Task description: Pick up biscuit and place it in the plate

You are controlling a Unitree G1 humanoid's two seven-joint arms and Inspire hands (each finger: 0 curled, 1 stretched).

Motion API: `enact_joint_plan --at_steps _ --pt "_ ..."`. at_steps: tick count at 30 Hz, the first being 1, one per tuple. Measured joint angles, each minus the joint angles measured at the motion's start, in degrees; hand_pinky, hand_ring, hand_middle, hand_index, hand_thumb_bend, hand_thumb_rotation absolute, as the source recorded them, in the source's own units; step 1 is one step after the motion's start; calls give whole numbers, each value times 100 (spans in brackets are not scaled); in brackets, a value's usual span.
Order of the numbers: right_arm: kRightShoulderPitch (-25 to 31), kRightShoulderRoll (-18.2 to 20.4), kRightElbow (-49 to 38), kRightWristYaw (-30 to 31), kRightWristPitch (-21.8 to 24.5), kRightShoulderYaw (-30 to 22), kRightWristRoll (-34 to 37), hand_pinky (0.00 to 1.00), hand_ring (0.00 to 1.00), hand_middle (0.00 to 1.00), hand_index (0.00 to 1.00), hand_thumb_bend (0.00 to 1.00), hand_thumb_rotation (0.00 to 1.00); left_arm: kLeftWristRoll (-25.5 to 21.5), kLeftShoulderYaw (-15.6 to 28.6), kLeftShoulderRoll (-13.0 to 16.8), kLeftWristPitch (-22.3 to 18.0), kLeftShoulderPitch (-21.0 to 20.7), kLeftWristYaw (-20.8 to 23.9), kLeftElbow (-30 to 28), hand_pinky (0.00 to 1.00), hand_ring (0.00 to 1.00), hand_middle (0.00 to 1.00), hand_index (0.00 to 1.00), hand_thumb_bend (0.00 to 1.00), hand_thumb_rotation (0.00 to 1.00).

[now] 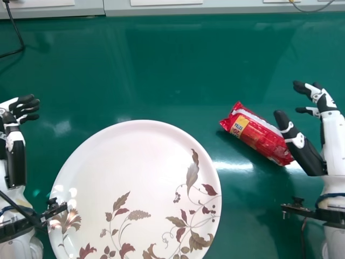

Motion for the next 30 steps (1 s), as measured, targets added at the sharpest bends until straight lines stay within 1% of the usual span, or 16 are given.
enact_joint_plan --at_steps 5,9,13,16,19,24,28,30 --pt "47 -64 -126 172 88 -23 -4 70 83 88 89 100 59 -32 0 4 13 11 -51 -3 62 67 67 69 13 31" --pt "53 -63 -165 198 131 -22 -49 71 83 88 89 100 63 -32 1 3 43 18 -72 -19 62 67 67 70 13 32" --pt "54 -107 -164 217 130 -12 -274 71 84 88 90 100 66 -33 3 6 71 26 -90 -49 62 67 67 69 12 30" --pt "59 -191 -164 224 130 -7 -470 74 85 89 90 100 69 -34 3 12 66 26 -92 -24 60 67 67 69 11 29" --pt "101 -277 -209 372 267 -1 -682 76 87 91 92 100 72 -52 3 15 61 25 -111 -22 63 68 68 69 12 29" --pt "151 -665 -364 910 651 -26 -1010 77 91 95 97 100 77 -148 7 24 62 27 -162 -14 63 68 67 69 12 27" --pt "101 -1032 -362 1223 797 -120 -1035 82 93 97 97 100 77 -141 9 23 63 27 -162 -14 62 67 67 69 12 25" --pt "48 -1219 -344 1349 854 -141 -1062 84 95 98 98 100 79 -141 10 23 64 29 -162 -13 63 68 68 69 12 25"
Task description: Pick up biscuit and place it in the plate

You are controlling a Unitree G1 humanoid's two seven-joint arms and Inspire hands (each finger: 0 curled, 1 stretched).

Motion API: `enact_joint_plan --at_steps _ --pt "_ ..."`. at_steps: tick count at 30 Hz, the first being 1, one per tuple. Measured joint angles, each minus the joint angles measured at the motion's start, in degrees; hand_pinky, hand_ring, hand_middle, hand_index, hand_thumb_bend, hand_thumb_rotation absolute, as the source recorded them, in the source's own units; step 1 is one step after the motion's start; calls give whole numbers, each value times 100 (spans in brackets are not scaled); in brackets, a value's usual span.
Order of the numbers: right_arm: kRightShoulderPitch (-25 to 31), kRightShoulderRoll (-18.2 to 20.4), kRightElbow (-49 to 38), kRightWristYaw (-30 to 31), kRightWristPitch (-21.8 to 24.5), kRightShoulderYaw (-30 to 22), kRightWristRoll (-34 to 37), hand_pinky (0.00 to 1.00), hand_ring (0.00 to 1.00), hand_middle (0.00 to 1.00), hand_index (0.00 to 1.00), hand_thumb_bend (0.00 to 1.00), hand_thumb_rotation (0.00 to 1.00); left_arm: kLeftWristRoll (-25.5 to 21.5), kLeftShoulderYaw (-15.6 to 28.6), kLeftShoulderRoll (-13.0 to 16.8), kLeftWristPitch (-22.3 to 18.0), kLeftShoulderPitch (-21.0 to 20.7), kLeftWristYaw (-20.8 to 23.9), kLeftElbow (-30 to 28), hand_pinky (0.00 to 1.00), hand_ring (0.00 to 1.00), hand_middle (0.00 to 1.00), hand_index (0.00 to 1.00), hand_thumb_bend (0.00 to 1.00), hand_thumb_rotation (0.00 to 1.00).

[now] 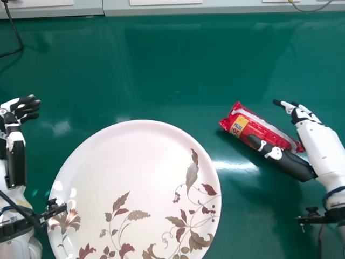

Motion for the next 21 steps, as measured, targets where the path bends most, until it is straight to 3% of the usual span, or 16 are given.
enact_joint_plan --at_steps 7,15,21 --pt "-275 -408 71 438 491 11 -326 84 96 99 98 100 74 -8 2 -2 16 10 -7 -55 65 69 69 70 12 21" --pt "-604 -686 186 812 739 120 -463 86 97 100 99 100 70 1 3 -38 220 80 -8 -180 64 69 69 70 13 23" --pt "-781 -1058 171 1452 1031 217 -549 90 98 100 100 100 69 5 3 -55 292 107 -8 -219 65 69 69 70 13 21"
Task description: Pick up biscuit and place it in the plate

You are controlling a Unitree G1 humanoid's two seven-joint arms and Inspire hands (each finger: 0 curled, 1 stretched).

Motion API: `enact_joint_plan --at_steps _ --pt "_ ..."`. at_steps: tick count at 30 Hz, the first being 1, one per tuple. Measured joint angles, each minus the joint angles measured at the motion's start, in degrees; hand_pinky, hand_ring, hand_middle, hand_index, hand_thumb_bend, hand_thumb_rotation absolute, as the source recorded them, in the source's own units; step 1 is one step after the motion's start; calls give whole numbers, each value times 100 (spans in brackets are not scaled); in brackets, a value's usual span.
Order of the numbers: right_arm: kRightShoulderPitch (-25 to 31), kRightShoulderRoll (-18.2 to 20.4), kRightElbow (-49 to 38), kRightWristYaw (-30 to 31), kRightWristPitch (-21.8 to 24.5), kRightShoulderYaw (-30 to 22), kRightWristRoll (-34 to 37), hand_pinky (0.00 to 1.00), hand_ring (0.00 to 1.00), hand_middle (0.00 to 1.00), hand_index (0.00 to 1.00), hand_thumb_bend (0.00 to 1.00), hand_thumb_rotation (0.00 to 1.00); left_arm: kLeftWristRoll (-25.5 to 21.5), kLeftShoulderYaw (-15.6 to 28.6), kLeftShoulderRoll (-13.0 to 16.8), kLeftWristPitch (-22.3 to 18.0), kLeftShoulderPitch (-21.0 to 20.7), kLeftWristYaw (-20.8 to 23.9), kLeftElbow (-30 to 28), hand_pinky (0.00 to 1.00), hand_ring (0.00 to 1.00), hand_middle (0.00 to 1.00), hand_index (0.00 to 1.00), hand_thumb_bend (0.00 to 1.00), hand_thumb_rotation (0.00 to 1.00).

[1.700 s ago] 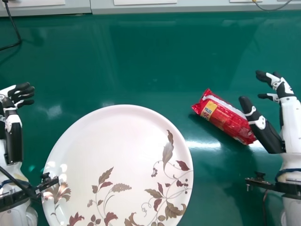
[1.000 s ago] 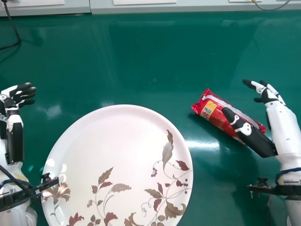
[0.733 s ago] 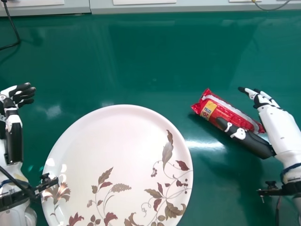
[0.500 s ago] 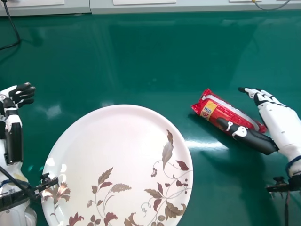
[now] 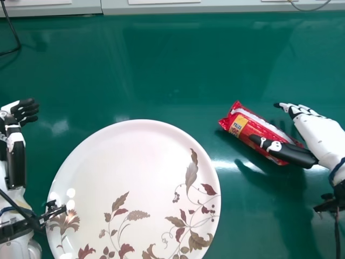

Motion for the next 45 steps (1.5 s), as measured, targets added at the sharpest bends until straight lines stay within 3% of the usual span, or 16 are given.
enact_joint_plan --at_steps 9,19,25,29,33,35,36,38,41,45 --pt "-284 -466 32 543 94 269 -89 88 96 99 100 100 71 2 -4 -47 62 65 -2 -97 64 69 68 70 12 19" --pt "-663 -784 622 273 -383 633 -195 87 94 97 98 100 68 -12 -4 -81 79 127 -28 -149 66 70 69 70 12 17" --pt "-890 -948 786 283 -385 927 -349 84 90 93 94 100 55 -43 -3 -79 69 147 -79 -155 68 71 70 71 12 20" --pt "-1004 -1037 815 289 -351 1096 -593 80 86 88 88 92 42 -68 -3 -76 45 158 -95 -153 66 70 69 70 11 15" --pt "-1156 -1095 750 395 -180 1229 -772 67 76 81 80 86 20 -92 -3 -73 -17 160 -100 -155 66 70 70 71 11 16" --pt "-1184 -1100 676 451 -77 1302 -897 54 64 73 69 76 4 -103 -1 -66 -28 162 -103 -152 65 70 69 71 10 16" --pt "-1198 -1101 648 477 -29 1336 -943 47 56 68 65 64 2 -106 3 -50 -50 163 -103 -147 64 69 69 70 10 15" --pt "-1223 -1097 600 504 75 1397 -1024 33 46 57 58 53 1 -107 10 -29 -134 165 -102 -125 64 70 68 70 10 15" --pt "-1213 -1075 578 437 84 1423 -1058 22 37 48 56 50 0 -82 12 -26 -171 154 -99 -108 62 69 68 70 10 15" --pt "-1044 -1010 738 -200 -244 1319 -841 6 41 49 48 51 0 -98 17 -25 -176 158 -99 -103 64 70 69 71 10 14"
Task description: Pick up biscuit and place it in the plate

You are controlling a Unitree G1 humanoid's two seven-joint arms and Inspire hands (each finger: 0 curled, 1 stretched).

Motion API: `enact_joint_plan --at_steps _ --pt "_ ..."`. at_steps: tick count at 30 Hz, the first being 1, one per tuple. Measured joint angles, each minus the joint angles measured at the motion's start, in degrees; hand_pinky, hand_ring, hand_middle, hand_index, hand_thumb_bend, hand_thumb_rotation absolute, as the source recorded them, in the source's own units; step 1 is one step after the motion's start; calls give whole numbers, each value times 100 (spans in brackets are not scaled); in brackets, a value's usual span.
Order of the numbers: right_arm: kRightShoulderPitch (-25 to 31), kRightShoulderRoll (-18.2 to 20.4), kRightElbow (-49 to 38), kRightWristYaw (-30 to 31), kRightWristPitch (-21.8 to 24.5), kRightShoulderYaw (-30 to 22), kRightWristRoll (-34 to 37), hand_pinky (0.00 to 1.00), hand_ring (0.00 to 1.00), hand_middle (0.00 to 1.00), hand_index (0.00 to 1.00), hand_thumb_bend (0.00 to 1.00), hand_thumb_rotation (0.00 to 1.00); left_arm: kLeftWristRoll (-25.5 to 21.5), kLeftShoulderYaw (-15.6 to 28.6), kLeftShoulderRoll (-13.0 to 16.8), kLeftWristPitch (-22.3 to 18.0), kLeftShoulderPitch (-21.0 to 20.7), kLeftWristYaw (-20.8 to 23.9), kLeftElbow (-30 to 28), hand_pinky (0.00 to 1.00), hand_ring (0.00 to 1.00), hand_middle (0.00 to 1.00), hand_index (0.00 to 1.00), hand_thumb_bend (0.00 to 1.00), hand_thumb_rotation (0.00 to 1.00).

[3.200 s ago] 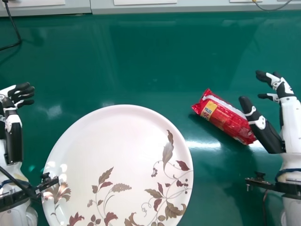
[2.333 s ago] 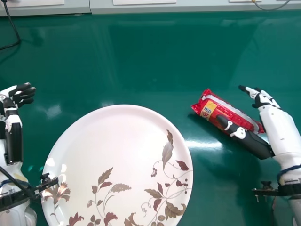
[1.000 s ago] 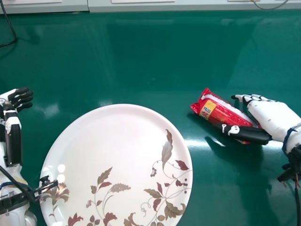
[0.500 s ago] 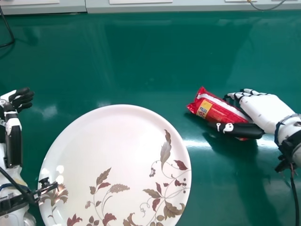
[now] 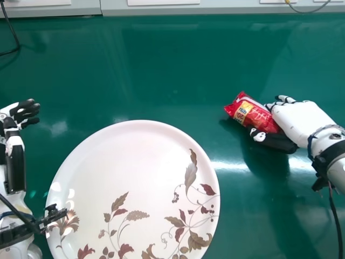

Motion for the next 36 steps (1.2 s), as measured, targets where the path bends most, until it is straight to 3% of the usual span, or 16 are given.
enact_joint_plan --at_steps 11,17,25,31,36 --pt "283 281 -74 -780 -598 -273 423 9 43 48 48 51 0 -24 4 6 -16 -21 -2 13 63 70 69 71 9 11" --pt "431 560 -725 -969 -682 -688 463 13 43 48 48 51 0 -20 7 8 -25 -31 -3 12 64 71 69 71 9 11" --pt "380 1063 -1224 -1883 -1332 -1101 494 11 43 47 49 51 0 -25 7 9 -3 -66 -4 12 66 72 71 72 10 10" --pt "138 1274 -1341 -2308 -1975 -1125 605 10 43 47 50 51 0 -30 6 30 11 -115 -18 52 66 72 70 72 11 9" --pt "-132 1466 -1309 -2326 -2360 -798 675 8 43 46 50 51 0 -29 6 57 11 -187 -23 88 66 72 70 72 10 6"
